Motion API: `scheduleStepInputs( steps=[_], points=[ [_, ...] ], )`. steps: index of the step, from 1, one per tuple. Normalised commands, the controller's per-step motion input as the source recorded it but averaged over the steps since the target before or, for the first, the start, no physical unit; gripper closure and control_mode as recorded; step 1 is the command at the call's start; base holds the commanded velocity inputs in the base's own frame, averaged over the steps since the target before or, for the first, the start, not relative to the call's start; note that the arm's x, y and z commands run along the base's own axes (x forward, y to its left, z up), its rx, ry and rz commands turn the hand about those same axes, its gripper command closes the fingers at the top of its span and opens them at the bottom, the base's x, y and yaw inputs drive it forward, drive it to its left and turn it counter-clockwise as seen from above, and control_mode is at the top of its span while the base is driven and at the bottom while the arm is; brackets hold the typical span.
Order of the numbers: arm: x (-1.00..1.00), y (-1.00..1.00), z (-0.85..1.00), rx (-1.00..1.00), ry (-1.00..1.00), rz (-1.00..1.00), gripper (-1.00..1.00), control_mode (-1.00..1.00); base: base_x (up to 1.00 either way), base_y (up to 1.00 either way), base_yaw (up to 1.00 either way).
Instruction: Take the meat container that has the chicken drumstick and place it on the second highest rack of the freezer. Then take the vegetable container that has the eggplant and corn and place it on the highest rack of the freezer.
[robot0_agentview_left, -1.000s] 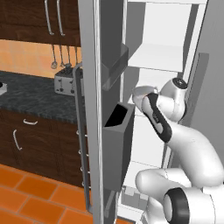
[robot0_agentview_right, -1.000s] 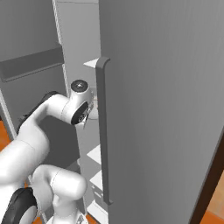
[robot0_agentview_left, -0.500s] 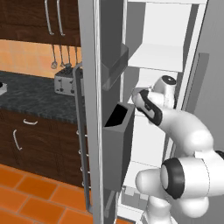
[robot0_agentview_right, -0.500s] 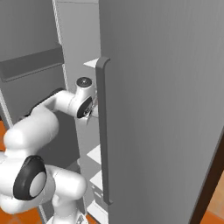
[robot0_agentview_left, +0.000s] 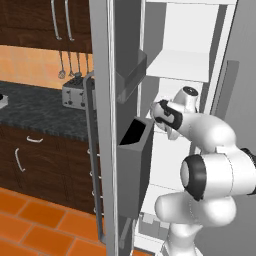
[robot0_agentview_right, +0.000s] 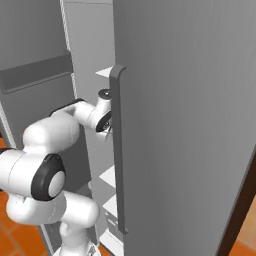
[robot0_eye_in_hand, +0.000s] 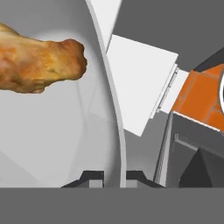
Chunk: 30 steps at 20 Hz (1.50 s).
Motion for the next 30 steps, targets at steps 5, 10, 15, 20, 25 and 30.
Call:
scheduleStepInputs(
  steps=[5,10,15,20,25,30],
  points=[
    [0.33,-0.07,-0.29,0.04,0.06,-0.01,1.0,-1.0,0.0,0.0,0.0],
    [0.62,0.0,-0.31,0.0,0.08,-0.02,1.0,-1.0,0.0,0.0,0.0],
    [0.51,-0.02,-0.07,0.0,0.01,0.0,1.0,-1.0,0.0,0.0,0.0],
    [0.04,0.0,-0.08,0.0,0.0,0.0,1.0,-1.0,0.0,0.0,0.0],
    [-0.09,0.0,0.0,0.0,0.0,0.0,-1.0,-1.0,0.0,0.0,0.0],
    [-0.21,0.03,0.24,0.03,-0.04,0.0,-1.0,-1.0,0.0,0.0,0.0]
  ],
)
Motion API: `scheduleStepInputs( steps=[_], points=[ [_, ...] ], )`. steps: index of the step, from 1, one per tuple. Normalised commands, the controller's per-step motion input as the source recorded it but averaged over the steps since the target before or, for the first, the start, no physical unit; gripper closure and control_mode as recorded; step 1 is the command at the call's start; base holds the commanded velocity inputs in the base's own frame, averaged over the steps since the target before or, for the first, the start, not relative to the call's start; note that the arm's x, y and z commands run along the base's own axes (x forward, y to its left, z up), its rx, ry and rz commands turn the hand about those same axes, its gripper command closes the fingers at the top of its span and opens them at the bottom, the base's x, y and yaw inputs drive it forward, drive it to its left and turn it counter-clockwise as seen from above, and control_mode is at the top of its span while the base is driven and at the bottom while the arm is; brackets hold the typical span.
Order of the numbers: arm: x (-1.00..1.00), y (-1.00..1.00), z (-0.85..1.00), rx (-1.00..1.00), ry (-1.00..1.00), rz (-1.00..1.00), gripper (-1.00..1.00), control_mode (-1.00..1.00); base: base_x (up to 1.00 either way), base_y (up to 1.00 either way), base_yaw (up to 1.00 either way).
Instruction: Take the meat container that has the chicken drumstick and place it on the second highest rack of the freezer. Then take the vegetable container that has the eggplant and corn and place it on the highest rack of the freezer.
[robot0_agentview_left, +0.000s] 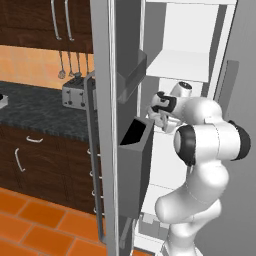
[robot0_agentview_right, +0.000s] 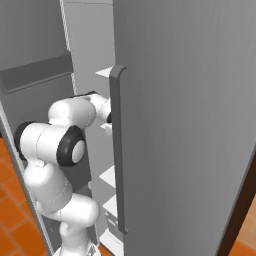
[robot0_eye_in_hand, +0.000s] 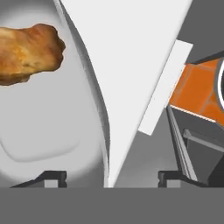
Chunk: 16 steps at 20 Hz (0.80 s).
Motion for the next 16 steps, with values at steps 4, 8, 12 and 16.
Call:
scheduleStepInputs(
  steps=[4,8,12,16],
  points=[
    [-0.82,0.07,0.53,0.04,-0.03,0.0,-1.0,-1.0,0.0,0.0,0.0],
    [-1.0,0.24,0.21,0.01,0.0,0.0,-1.0,-1.0,0.0,0.0,0.0],
    [-1.0,0.2,0.42,0.02,0.0,0.0,-1.0,-1.0,0.0,0.0,0.0],
    [-1.0,0.02,0.59,-0.02,0.0,0.17,-1.0,-1.0,0.0,0.0,0.0]
  ],
)
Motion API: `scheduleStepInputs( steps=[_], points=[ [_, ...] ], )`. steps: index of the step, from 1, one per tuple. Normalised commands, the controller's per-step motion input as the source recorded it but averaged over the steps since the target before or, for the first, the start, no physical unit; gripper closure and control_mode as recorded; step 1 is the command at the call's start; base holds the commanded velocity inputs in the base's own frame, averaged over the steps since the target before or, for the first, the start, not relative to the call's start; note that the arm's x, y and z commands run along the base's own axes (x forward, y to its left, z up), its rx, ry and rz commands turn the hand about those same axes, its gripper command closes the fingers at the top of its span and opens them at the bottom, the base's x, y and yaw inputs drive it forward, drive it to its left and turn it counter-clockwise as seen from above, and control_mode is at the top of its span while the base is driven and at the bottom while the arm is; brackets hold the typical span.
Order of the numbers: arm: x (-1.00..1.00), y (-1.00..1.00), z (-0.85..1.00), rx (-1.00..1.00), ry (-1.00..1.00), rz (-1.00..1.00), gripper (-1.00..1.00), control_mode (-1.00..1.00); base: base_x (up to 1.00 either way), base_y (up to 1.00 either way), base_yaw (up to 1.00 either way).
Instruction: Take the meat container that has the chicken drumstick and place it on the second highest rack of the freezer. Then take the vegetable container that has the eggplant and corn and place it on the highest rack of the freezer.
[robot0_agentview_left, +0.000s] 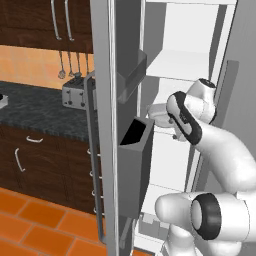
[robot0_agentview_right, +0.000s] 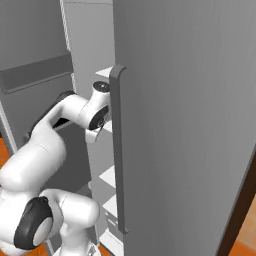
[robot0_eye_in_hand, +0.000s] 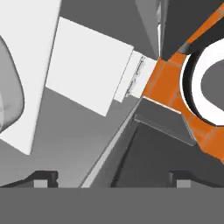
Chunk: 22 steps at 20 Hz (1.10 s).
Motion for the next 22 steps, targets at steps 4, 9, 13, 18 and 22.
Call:
scheduleStepInputs(
  steps=[4,9,13,18,22],
  points=[
    [-1.0,0.0,0.43,-0.11,-0.02,0.44,-1.0,-1.0,0.0,0.0,0.0],
    [-1.0,-0.06,0.34,-0.25,-0.02,0.63,-1.0,-1.0,0.0,0.0,0.0],
    [-1.0,-0.04,0.16,-0.41,-0.02,0.57,-1.0,-1.0,0.0,0.0,0.0],
    [-1.0,-0.03,0.0,-0.38,-0.07,0.5,-1.0,-1.0,0.0,0.0,0.0],
    [-0.93,-0.11,-0.09,-0.08,-0.15,0.34,-1.0,-1.0,0.0,0.0,0.0]
  ],
)
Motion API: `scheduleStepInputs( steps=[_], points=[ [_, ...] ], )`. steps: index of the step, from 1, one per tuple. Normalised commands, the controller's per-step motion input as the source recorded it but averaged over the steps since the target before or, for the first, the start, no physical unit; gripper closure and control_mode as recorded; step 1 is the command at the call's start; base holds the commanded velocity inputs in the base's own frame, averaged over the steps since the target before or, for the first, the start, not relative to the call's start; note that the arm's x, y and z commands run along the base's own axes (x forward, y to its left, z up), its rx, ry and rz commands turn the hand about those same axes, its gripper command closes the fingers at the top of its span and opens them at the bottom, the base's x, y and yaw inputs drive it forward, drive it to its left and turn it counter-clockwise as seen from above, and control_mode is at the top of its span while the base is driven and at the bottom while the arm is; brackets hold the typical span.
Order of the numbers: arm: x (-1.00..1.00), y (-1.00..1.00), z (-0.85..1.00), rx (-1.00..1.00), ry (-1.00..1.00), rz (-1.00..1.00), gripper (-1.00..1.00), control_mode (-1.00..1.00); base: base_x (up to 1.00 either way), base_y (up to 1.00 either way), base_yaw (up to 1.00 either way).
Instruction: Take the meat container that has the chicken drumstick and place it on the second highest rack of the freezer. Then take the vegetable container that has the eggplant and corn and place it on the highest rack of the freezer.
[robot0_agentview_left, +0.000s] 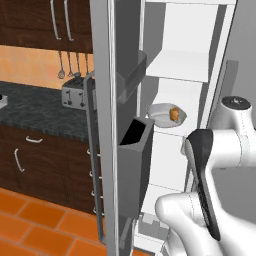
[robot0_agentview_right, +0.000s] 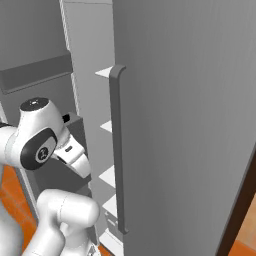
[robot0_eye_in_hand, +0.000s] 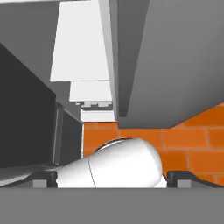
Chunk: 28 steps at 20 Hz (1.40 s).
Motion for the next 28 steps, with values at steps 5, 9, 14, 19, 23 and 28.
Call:
scheduleStepInputs(
  steps=[5,9,14,19,23,28],
  points=[
    [0.0,-0.01,0.0,0.0,0.0,0.0,-1.0,-1.0,0.0,0.0,0.0],
    [0.0,0.0,0.0,0.0,0.0,0.0,-1.0,1.0,-0.28,-0.1,0.0],
    [0.0,0.0,0.0,0.0,0.0,0.0,-1.0,1.0,-0.88,-0.68,0.06],
    [0.0,0.0,0.0,0.0,0.0,0.0,-1.0,1.0,-0.96,-0.02,0.72],
    [0.0,0.0,0.0,0.0,0.0,0.0,-1.0,1.0,-0.29,0.0,1.0],
    [0.0,0.0,0.0,0.0,0.0,0.0,-1.0,1.0,-0.13,0.02,1.0]
  ],
)
